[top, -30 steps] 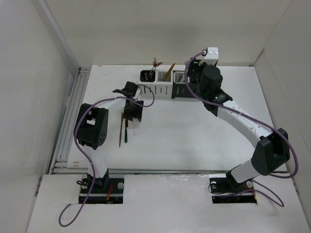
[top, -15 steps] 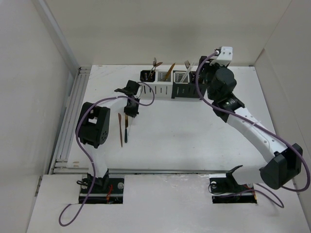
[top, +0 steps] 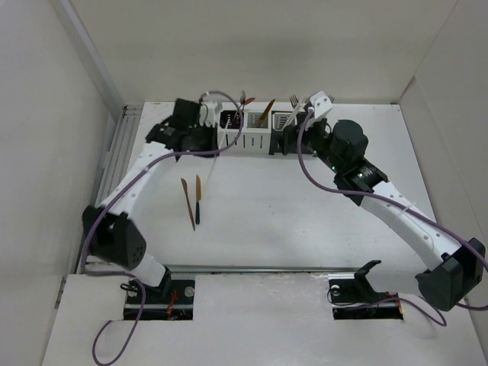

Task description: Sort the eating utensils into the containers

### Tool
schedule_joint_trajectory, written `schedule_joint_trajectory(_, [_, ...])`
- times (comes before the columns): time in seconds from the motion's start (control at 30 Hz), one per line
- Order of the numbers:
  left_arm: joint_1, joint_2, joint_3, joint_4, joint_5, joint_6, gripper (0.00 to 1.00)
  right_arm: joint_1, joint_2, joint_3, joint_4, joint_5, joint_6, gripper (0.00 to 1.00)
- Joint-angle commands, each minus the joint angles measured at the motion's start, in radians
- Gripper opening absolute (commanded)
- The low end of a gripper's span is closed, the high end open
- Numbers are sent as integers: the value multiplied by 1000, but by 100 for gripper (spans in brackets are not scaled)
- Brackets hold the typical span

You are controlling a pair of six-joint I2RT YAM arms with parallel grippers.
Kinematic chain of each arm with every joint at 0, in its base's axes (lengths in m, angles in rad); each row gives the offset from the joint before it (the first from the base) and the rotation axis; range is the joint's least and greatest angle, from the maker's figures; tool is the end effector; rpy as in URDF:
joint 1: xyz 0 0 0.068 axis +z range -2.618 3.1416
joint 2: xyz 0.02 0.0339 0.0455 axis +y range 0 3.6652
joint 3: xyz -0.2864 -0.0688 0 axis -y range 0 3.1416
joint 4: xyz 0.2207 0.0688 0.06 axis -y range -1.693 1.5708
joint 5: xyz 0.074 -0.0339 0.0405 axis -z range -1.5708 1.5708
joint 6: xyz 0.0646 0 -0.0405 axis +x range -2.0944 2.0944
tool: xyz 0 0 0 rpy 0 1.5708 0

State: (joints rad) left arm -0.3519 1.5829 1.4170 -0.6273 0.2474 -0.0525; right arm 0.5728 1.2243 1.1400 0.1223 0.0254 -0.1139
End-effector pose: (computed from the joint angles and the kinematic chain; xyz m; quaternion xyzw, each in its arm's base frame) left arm 0.3202 -0.1344 0.3252 0.1832 0.9010 -0.1874 0.3456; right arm 0.2414 0.1537 0.4293 -0.2248 0.6561 0.1553 0.7035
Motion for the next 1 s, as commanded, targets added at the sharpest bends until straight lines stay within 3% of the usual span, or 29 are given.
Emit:
schedule_joint_trajectory(0.0, [1,-150,167,-2,73,-10,0,18,20,-28,-50,-387,115,88])
schedule_joint_trajectory(0.03, [1,-162,184,8,60,-29,0,18,52,-37,-17,-413,217,98])
schedule_joint_trajectory(0.07, [-22,-162,198,21,43,-44,0,28,67,-37,28,-483,270,100])
schedule_joint_trajectory(0.2, [-65,-153,261,61,-10,-76,0,48,132,-95,414,-565,563,100])
schedule_joint_trajectory(0.23, [-65,-153,270,61,-20,-76,0,48,148,-108,574,-565,627,100])
schedule_joint_trajectory(0.33, [-76,-141,302,72,-30,-76,0,58,220,-99,797,-555,813,100])
schedule_joint_trajectory(0.47, [-96,-141,326,83,-39,-76,0,93,329,24,746,-555,835,100])
schedule_joint_trajectory(0.6, [-96,-141,326,92,-39,-76,0,105,444,104,683,-564,845,90])
schedule_joint_trajectory(0.8, [-96,-164,258,112,-49,-76,0,105,466,104,659,-482,869,83])
schedule_joint_trajectory(0.97, [-96,-164,249,112,-59,-76,0,105,454,104,606,-461,853,83])
